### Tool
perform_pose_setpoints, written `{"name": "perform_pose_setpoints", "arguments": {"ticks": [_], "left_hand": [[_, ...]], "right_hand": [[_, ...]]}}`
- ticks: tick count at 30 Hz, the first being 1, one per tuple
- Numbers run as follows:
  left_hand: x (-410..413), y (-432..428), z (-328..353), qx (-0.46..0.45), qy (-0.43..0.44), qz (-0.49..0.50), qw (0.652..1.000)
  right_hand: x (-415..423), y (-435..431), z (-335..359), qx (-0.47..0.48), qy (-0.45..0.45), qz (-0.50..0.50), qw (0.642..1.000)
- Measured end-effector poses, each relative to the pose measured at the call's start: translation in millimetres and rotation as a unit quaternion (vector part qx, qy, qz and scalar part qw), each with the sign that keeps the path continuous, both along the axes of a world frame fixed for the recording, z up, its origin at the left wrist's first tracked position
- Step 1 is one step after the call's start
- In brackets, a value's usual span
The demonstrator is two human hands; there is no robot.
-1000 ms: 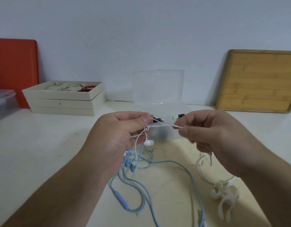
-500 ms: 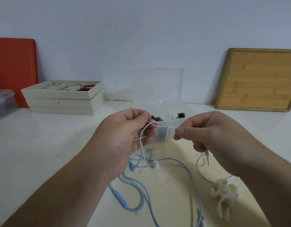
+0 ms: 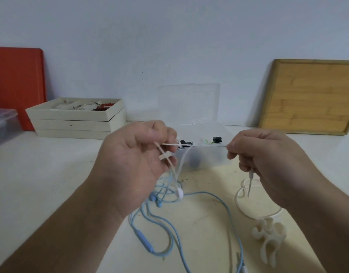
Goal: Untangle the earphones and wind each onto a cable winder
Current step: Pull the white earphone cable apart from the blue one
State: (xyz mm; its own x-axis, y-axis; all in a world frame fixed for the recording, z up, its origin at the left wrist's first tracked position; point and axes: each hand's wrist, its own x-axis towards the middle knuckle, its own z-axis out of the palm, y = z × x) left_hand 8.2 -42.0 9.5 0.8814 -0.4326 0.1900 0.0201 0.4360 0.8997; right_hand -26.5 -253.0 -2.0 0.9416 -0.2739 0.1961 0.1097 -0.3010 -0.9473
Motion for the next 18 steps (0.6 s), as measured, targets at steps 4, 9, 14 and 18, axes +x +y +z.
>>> {"name": "perform_pose_setpoints", "arguments": {"ticks": [4, 9, 14, 18], "left_hand": [[9, 1, -2, 0.083, 0.015, 0.128, 0.988], [14, 1, -15, 0.262, -0.017, 0.168, 0.95], [16, -2, -22, 0.331, -0.063, 0.207, 0.919], [15, -2, -24, 0.37, -0.119, 0.224, 0.894]], "right_hand": [[3, -12, 1, 0.079, -0.058, -0.052, 0.994], [4, -10, 7, 0.213, -0.114, 0.026, 0.97], [2, -14, 15, 0.365, -0.135, 0.103, 0.916], [-5, -21, 24, 0.434, -0.137, 0.119, 0.882]]}}
